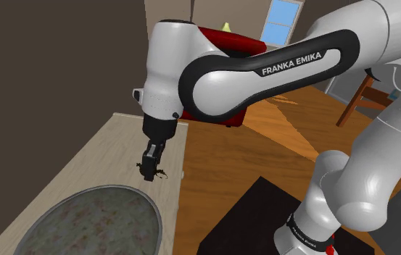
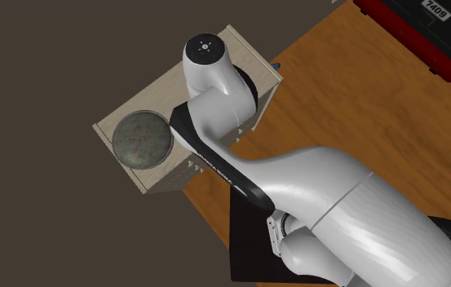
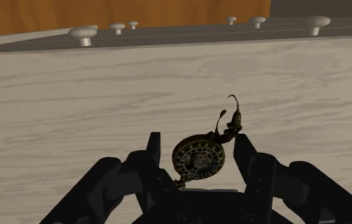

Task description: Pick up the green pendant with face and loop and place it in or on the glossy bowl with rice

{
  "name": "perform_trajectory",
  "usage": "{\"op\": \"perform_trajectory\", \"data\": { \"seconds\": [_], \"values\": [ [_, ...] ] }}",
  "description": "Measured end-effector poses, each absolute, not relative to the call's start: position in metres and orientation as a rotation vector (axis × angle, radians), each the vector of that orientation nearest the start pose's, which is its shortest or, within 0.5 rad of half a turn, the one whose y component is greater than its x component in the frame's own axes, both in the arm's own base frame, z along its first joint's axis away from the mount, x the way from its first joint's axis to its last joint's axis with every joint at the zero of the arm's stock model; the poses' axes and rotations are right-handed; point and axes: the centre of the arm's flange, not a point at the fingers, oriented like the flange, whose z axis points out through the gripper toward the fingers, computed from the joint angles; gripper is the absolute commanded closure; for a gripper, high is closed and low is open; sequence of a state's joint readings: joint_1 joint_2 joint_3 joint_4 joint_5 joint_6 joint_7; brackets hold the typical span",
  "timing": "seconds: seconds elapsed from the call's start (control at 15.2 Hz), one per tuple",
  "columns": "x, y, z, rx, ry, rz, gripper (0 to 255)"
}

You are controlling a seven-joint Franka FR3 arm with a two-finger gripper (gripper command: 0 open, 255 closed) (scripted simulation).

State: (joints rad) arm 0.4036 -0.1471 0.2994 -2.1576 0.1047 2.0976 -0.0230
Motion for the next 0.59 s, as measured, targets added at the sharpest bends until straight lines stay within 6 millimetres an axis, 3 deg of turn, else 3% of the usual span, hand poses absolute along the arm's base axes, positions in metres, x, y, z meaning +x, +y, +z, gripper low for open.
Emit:
{"op": "perform_trajectory", "data": {
  "seconds": [0.59],
  "values": [
    [0.3886, 0.3402, 0.469, -2.894, -1.01, -0.104, 255]
  ]
}}
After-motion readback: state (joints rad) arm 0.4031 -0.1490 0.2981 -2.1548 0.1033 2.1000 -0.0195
